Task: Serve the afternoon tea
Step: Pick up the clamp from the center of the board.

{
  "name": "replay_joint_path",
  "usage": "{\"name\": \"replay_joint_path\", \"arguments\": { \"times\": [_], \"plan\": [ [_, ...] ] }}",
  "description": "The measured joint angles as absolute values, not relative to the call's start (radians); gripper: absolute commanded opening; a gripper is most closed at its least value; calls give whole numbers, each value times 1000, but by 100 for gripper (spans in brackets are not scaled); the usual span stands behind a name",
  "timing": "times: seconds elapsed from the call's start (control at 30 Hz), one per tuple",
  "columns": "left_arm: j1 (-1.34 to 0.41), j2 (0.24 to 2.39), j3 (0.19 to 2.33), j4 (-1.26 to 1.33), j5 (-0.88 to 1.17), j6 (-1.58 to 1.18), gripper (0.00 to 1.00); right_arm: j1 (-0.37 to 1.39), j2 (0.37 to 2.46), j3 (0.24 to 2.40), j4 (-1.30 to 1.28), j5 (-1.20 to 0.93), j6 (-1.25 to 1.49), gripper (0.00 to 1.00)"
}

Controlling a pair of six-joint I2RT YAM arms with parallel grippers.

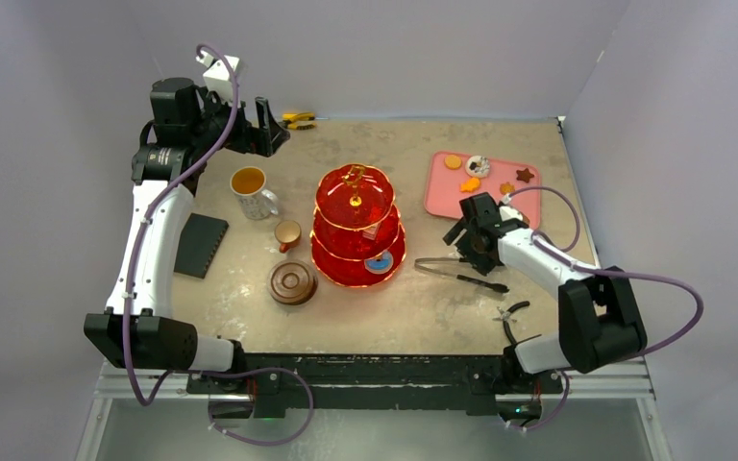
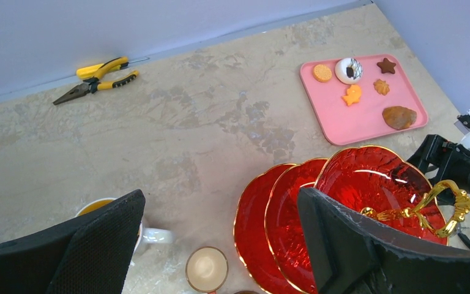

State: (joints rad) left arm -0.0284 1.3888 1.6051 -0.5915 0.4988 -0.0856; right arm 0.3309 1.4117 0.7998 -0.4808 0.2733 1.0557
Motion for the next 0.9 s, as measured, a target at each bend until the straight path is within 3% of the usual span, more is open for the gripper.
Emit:
{"name": "replay_joint_path", "arguments": {
  "times": [0.1, 0.2, 0.27, 0.53, 0.63, 0.9],
  "plan": [
    [-28, 1389, 1605, -592, 498, -84, 95, 326, 1417, 792, -464, 294, 1080, 64],
    [-28, 1389, 1605, -592, 498, -82, 95, 324, 1448, 792, -431, 315, 1092, 32],
    [-28, 1389, 1605, -592, 498, -82, 95, 321, 1481, 793, -416, 333, 1100, 18],
    [-28, 1388, 1590, -560, 499, -82, 95, 321, 1524, 825, -398, 412, 1075, 8],
    [-28, 1388, 1565, -543, 500, -82, 95, 321, 1512, 825, -407, 433, 1046, 0],
    [-25, 1388, 1544, -521, 519, -82, 94, 371, 1386, 825, -473, 476, 1002, 0]
  ]
}}
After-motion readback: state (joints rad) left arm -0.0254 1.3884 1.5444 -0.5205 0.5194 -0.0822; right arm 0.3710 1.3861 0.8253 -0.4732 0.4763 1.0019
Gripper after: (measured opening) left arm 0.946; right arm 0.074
